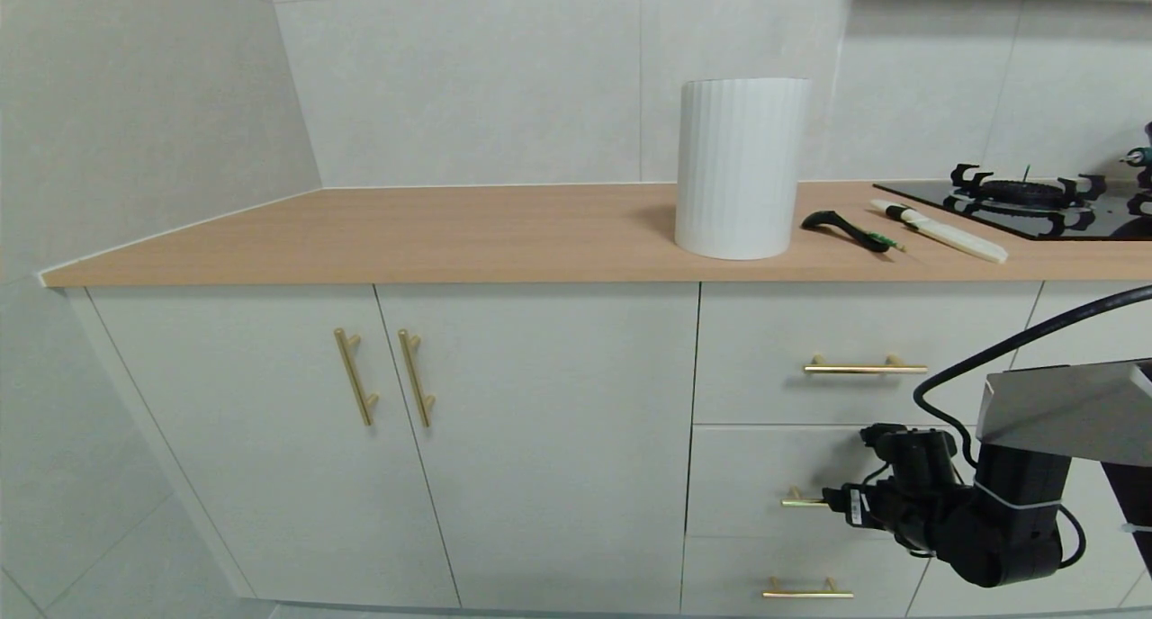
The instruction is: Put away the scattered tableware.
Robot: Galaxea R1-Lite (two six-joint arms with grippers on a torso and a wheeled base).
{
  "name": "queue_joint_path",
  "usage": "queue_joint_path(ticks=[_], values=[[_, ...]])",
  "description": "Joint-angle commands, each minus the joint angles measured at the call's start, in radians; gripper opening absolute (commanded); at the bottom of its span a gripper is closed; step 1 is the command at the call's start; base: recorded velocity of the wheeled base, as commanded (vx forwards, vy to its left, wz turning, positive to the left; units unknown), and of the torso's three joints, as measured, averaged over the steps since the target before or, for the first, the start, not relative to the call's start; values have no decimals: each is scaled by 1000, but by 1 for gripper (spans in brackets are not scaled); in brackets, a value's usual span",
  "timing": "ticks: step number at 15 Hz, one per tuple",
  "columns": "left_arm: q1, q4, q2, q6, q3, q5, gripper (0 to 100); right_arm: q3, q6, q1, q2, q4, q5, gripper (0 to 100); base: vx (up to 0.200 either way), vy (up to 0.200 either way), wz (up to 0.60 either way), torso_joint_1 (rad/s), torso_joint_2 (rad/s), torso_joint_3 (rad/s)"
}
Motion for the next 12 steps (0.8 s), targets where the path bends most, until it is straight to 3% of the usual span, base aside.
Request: queue_joint_path(ticks=[1, 5, 9, 12], values=[[0, 0, 0, 0, 0, 0, 100, 1, -1, 0, -10, 9, 1, 100, 0, 0, 0, 0, 0, 0], [0, 0, 0, 0, 0, 0, 100, 4, -1, 3, -18, 35, 1, 100, 0, 0, 0, 0, 0, 0], [0, 0, 0, 0, 0, 0, 100, 123, -10, 31, -122, 48, 4, 100, 0, 0, 0, 0, 0, 0], [0, 0, 0, 0, 0, 0, 100, 189, -9, 59, -326, 230, 29, 100, 0, 0, 0, 0, 0, 0]])
